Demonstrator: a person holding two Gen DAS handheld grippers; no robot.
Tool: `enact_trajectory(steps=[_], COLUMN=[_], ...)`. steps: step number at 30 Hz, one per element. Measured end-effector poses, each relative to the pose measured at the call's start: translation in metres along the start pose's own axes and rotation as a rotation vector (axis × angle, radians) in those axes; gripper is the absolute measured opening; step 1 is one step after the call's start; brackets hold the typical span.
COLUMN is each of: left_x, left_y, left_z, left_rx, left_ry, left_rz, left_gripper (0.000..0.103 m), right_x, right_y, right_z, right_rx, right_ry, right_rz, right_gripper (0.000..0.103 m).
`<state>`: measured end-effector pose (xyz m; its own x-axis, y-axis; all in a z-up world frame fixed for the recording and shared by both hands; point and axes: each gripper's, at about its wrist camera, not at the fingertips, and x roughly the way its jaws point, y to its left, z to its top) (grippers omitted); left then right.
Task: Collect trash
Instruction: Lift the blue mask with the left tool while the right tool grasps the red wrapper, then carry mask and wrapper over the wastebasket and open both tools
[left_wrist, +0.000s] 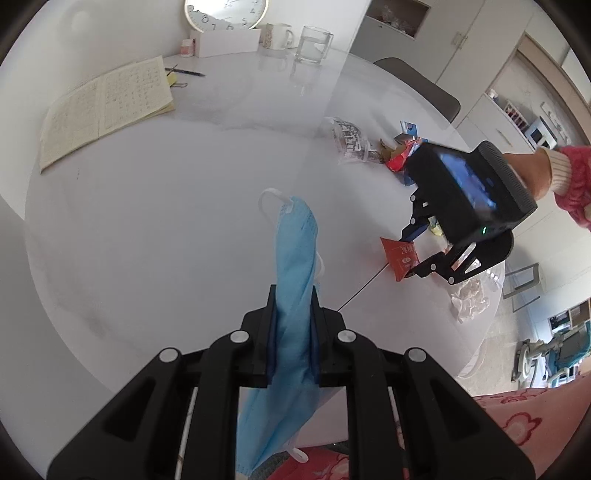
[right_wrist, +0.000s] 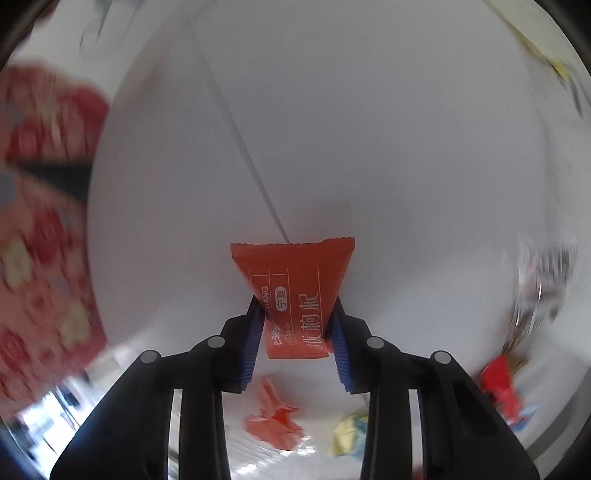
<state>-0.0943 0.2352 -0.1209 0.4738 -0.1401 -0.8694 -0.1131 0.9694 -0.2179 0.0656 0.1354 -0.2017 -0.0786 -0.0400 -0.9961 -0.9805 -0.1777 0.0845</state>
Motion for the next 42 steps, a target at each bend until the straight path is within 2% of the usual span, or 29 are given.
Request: enact_trajectory(steps=[3,6,8,9,10,12,15,17,21,22,25,27,31,33,35,40,42], left_x=[0.0,-0.002,-0.002,0.0,0.0,0.003,0.01,0.02,0.051,0.065,0.11,0.141,0.196,0.216,0.24,0.254,0.25], left_y=[-0.015,-0.045,-0.076,-0.1,-0.116,-0.16,-0.234,-0.296,-0.403,-0.433,-0.5,-0.54,-0.589,-0.601,-0.613,-0.612,-0.615], left_z=[0.013,0.029,0.041,0.046,0.049,0.054,0.055,0.049,0.02,0.009,-0.022,-0.05,-0.102,-0.123,-0.145,-0.161,-0.155], left_rx=[0.051,0.129,0.211,0.27,0.313,0.416,0.554,0.664,0.836,0.857,0.875,0.914,0.994,1.033,1.072,1.072,1.046], left_ry=[-0.001,-0.004,0.001,0.009,0.012,0.021,0.057,0.107,0.186,0.232,0.37,0.416,0.492,0.513,0.54,0.569,0.559], left_rz=[-0.01,-0.041,-0.082,-0.112,-0.135,-0.2,-0.338,-0.431,-0.521,-0.553,-0.6,-0.593,-0.56,-0.543,-0.515,-0.481,-0.469], left_gripper=[0.014,0.014,0.014,0.014,0.014,0.014,0.014,0.014,0.014,0.014,0.014,0.014,0.015,0.024,0.051,0.066,0.066], right_x=[-0.033,-0.075,-0.101,-0.113,-0.119,-0.132,-0.131,-0.129,-0.112,-0.105,-0.083,-0.075,-0.046,-0.03,-0.015,0.022,0.032], right_y=[-0.016,-0.024,-0.02,-0.013,-0.01,0.013,0.062,0.106,0.185,0.205,0.244,0.263,0.301,0.32,0.328,0.334,0.332], right_z=[-0.025,-0.073,-0.114,-0.145,-0.162,-0.224,-0.312,-0.376,-0.464,-0.485,-0.524,-0.536,-0.577,-0.594,-0.606,-0.615,-0.615], right_rx=[0.227,0.493,0.683,0.793,0.883,1.089,1.369,1.575,1.838,1.896,2.01,2.056,2.127,2.145,2.155,2.168,2.166], right_ry=[-0.16,-0.368,-0.496,-0.563,-0.607,-0.678,-0.72,-0.746,-0.752,-0.746,-0.724,-0.728,-0.738,-0.745,-0.728,-0.741,-0.748], right_rz=[0.029,0.039,-0.002,-0.021,-0.044,-0.114,-0.21,-0.273,-0.375,-0.39,-0.417,-0.418,-0.381,-0.34,-0.308,-0.22,-0.203], right_gripper=[0.034,0.034,0.034,0.034,0.034,0.034,0.034,0.034,0.035,0.035,0.035,0.035,0.036,0.036,0.036,0.036,0.036])
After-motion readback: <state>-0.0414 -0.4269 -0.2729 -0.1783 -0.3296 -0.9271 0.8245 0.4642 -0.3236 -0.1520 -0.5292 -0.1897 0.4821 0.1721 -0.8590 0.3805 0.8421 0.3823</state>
